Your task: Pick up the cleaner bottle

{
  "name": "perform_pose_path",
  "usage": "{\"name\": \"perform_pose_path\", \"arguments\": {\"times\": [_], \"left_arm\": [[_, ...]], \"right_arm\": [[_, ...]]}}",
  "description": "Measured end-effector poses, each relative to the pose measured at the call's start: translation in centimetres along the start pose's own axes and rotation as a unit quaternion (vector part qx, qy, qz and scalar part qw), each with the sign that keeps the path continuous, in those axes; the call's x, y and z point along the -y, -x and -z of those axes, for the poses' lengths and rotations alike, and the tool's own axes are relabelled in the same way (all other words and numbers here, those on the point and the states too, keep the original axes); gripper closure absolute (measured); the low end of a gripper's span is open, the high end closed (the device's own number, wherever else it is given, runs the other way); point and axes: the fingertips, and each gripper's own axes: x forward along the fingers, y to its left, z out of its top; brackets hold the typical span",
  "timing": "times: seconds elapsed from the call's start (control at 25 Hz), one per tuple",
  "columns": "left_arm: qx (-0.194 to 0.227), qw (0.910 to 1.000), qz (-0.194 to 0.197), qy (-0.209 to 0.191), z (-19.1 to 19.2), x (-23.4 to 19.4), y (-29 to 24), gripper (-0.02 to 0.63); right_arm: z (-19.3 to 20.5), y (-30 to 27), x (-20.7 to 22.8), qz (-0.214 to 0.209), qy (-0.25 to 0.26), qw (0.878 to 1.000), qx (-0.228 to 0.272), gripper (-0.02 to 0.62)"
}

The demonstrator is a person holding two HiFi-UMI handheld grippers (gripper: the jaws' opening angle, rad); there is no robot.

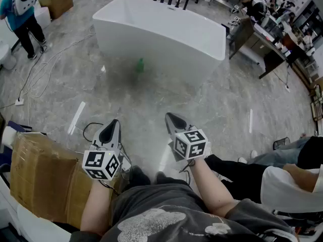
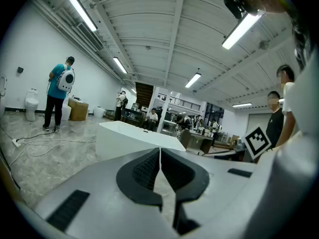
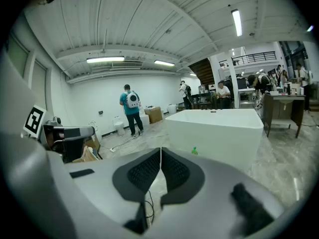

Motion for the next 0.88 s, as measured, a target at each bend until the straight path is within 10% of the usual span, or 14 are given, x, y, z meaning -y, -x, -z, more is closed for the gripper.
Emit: {"name": "perform_pose_path", "arguments": {"times": [0.88], "left_arm": [[0.001,0.9999,0.009,0.006,0.0,-3.7,-0.9,0.586]], "right_arm": [[-0.5,-3.4,-1.8,0.006,-0.018,1.0,0.017,0.566]]}}
